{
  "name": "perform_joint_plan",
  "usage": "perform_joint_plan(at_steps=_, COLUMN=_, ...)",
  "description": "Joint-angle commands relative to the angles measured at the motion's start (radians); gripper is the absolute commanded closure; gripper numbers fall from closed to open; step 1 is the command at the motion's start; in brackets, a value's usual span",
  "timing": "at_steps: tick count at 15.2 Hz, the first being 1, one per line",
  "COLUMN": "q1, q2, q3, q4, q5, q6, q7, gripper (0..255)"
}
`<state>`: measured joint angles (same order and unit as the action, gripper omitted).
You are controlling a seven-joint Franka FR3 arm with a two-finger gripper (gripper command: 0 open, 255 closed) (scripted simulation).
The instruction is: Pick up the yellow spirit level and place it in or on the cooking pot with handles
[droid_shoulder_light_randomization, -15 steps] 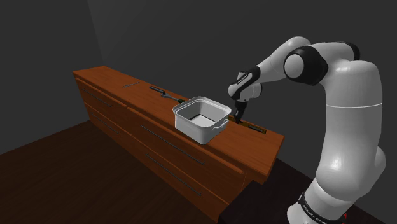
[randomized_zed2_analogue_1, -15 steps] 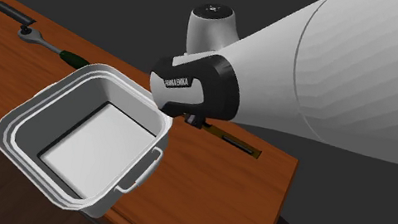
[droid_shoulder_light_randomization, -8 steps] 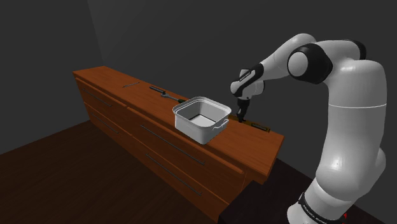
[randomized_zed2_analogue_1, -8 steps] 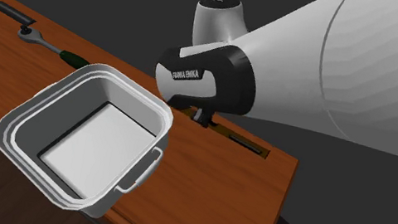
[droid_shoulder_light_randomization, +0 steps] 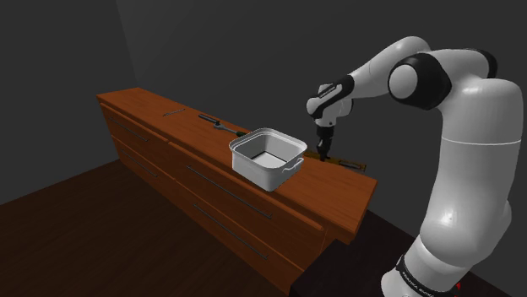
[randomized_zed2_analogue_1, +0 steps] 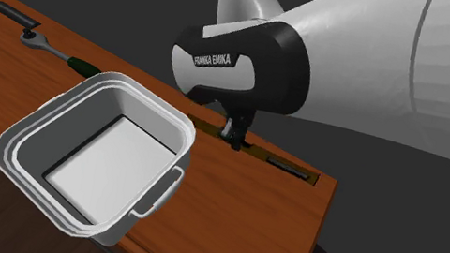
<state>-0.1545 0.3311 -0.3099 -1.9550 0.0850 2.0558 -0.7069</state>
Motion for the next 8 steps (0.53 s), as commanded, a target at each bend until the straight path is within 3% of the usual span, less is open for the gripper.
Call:
perform_joint_plan(at_steps=1, q1=0.005, q2=-0.041, q3=-0.012, q4=-0.001, q5=-0.022, q6=0.128, q7=0.003, gripper=255)
perform_joint_plan(at_steps=8, q1=0.011, q2=-0.088, q3=-0.019, q4=0.036, q5=-0.04, q6=0.046, q7=0.013, gripper=255)
